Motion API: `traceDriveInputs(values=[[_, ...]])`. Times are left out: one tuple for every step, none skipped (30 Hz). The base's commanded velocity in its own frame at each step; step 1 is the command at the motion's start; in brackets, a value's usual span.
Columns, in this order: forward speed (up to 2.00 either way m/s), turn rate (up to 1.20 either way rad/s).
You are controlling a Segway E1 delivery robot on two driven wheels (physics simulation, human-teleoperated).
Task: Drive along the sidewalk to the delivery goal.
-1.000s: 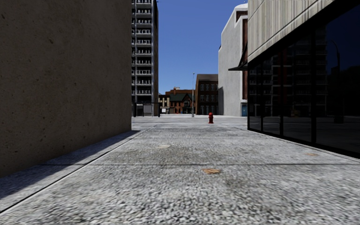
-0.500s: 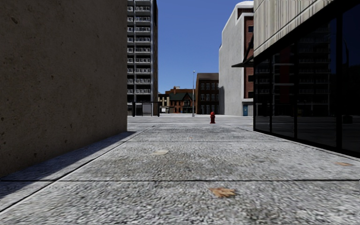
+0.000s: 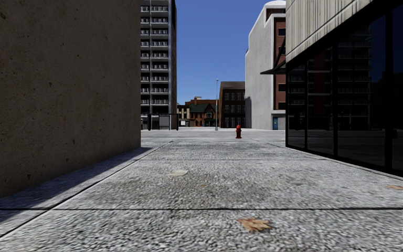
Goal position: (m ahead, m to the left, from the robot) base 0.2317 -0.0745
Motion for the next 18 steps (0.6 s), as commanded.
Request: traceDriveInputs(values=[[0.00, 0.00], [0.00, 0.00], [0.00, 0.00], [0.00, 0.00], [0.00, 0.00], [0.00, 0.00], [0.00, 0.00], [0.00, 0.00], [0.00, 0.00], [0.00, 0.00], [0.00, 0.00], [0.00, 0.00], [0.00, 0.00], [0.00, 0.00], [0.00, 0.00], [0.00, 0.00], [0.00, 0.00], [0.00, 0.00]])
